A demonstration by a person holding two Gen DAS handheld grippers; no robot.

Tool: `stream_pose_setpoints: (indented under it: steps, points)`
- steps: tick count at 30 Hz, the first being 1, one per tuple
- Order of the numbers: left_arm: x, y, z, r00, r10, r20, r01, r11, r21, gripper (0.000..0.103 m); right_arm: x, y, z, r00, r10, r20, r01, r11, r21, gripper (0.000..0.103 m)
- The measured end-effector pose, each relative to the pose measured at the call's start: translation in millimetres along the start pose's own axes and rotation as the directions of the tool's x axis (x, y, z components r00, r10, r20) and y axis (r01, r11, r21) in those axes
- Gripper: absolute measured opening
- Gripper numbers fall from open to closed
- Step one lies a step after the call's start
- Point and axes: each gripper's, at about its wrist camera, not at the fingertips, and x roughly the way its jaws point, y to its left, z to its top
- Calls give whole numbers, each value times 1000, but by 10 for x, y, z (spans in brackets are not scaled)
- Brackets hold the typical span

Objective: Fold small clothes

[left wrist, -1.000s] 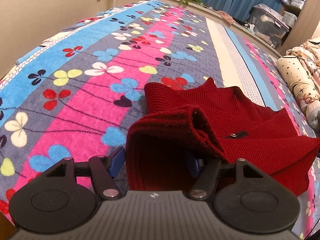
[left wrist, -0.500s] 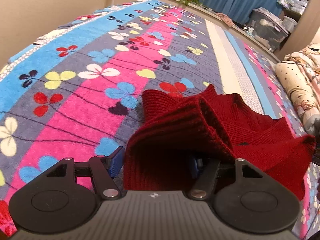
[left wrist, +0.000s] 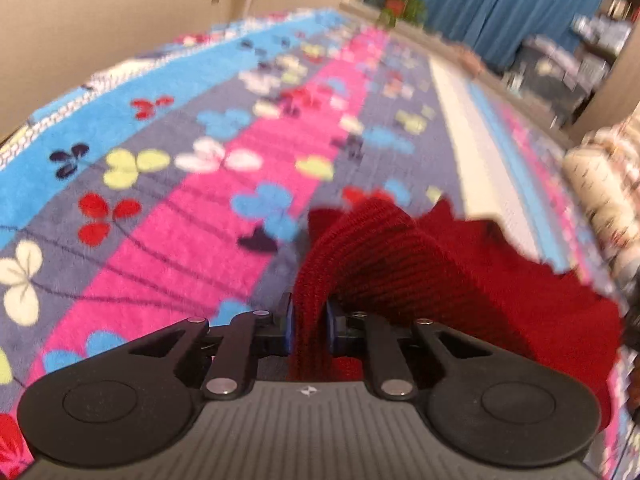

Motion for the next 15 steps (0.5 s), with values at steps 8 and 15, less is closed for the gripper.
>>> stream_pose_setpoints:
  steps: [8, 15]
  points:
    - [174, 20, 69, 999, -34, -23, 34, 999, -29, 68, 53, -43, 39, 1000, 9, 5, -9, 999, 39, 36]
    - [314, -116, 131, 1000, -29, -1, 29, 999, 24, 67, 37, -65, 63, 1000, 30, 9, -30, 998, 61, 40]
